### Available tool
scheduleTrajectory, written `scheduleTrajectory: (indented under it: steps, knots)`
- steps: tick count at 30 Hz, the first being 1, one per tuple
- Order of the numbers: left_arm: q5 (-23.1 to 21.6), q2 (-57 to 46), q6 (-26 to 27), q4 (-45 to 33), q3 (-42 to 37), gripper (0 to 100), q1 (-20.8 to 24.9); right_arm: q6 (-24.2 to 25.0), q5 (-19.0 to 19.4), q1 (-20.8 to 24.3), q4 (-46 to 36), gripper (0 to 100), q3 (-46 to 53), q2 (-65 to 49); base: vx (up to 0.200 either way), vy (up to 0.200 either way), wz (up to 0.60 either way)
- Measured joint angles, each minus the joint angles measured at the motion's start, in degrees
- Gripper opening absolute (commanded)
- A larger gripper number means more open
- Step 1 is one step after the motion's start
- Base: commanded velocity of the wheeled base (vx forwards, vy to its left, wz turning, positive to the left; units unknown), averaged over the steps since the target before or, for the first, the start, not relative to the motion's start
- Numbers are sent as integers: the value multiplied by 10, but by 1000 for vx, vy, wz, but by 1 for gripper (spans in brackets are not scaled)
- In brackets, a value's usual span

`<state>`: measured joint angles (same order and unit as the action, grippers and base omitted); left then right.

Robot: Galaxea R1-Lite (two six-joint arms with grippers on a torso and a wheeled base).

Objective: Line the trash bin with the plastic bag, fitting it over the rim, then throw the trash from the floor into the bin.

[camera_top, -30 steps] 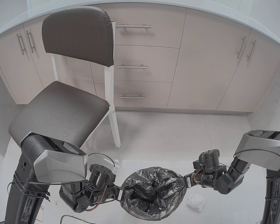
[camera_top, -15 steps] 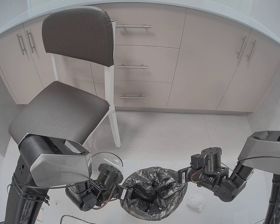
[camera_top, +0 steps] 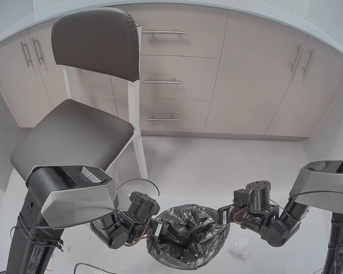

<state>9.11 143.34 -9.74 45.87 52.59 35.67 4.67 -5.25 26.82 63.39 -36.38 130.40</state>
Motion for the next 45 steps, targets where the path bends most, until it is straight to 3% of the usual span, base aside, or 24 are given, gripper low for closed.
scheduleTrajectory:
  steps: [6, 19, 38, 45]
  knots:
    - [-28, 5, 1, -7, 13, 100, -2, 0, 0, -1, 0, 100, -2, 5, 0, 0, 0]
    - [-33, 15, 34, -92, 97, 100, -2, 0, 0, 0, 0, 100, -4, 11, 0, 0, 0]
    - [-51, 41, 41, -343, 271, 100, -2, 0, -1, 0, 1, 100, -10, 27, 0, 0, 0]
    - [-49, 54, 28, -355, 311, 100, 0, 1, -1, 0, 1, 100, -10, 29, 0, 0, 0]
